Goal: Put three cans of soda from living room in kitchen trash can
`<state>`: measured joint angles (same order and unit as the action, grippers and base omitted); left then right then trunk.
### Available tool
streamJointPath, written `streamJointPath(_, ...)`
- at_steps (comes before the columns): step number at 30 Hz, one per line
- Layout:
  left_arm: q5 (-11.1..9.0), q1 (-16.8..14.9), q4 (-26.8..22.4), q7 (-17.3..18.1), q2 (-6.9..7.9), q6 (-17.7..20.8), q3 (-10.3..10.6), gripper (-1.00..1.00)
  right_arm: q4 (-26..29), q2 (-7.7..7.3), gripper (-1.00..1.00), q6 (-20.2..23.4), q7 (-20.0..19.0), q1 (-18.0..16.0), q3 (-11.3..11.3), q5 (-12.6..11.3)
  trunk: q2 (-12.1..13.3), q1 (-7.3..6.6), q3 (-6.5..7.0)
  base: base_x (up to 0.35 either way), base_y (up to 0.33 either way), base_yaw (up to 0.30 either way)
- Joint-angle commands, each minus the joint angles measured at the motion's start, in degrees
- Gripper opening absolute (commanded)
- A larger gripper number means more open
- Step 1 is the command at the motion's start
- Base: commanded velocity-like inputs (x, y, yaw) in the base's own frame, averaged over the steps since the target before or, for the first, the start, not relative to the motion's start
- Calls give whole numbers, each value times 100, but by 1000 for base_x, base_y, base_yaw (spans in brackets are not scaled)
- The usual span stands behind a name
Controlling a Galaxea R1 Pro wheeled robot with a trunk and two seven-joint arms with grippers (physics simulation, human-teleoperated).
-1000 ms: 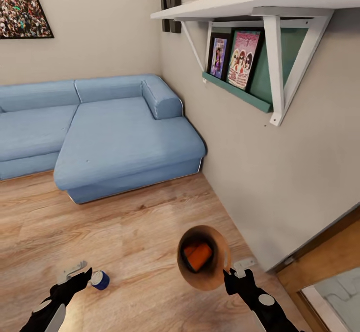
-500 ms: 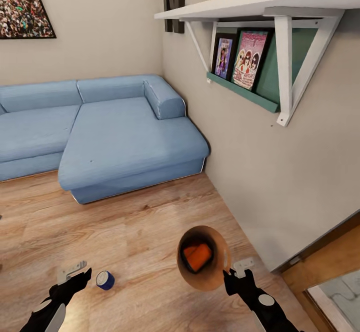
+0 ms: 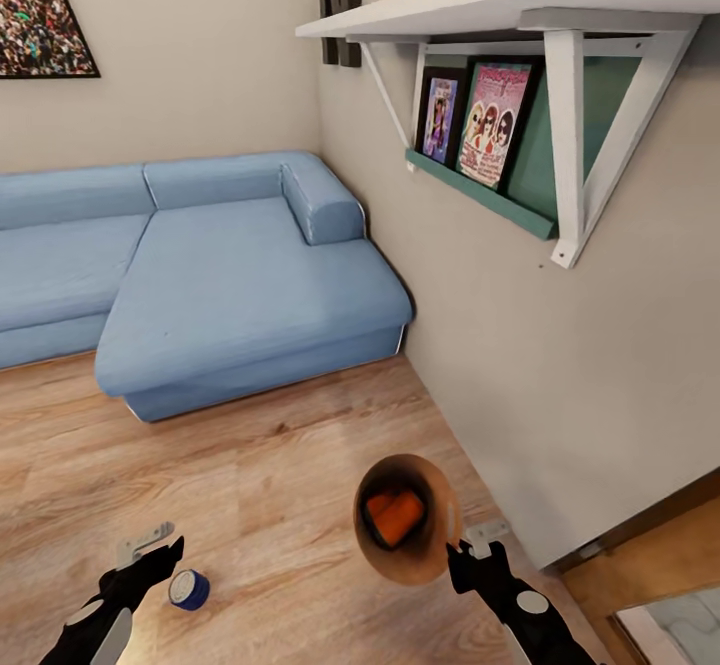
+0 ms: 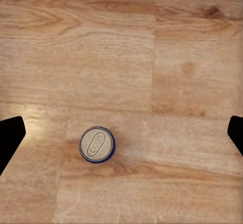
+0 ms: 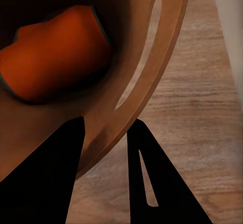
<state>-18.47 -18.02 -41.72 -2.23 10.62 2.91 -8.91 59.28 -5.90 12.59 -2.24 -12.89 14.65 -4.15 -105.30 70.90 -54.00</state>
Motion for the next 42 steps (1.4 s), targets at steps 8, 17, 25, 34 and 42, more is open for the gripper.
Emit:
streamJointPath(8, -6, 0, 6, 26, 10, 15, -36, 100, -3, 1, -100, -2, -22, -3, 3, -24, 0, 0, 1, 186, 119, 4)
streamJointPath(17, -8, 0, -3, -3, 2, -9, -24, 100, -4, 49, -100, -5, -22, -3, 3, -24, 0, 0, 7, 85, 59, 189)
streamJointPath(25, 4, 0, 2, -7, 2, 8, -23, 100, -4, 62, -100, -6, -22, -3, 3, -23, 0, 0, 20, 82, 3, 160)
streamJointPath(34, 2, 1, -2, -15, -2, -31, -1, 100, -11, 63, -100, -8, -22, -2, 3, -22, 0, 0, 21, 167, -30, 14)
streamJointPath(42, -5, 0, -3, -11, -3, -65, 3, 100, -90, 63, -100, -11, -22, -3, 161, -24, 0, 0, 21, 13, -5, 1)
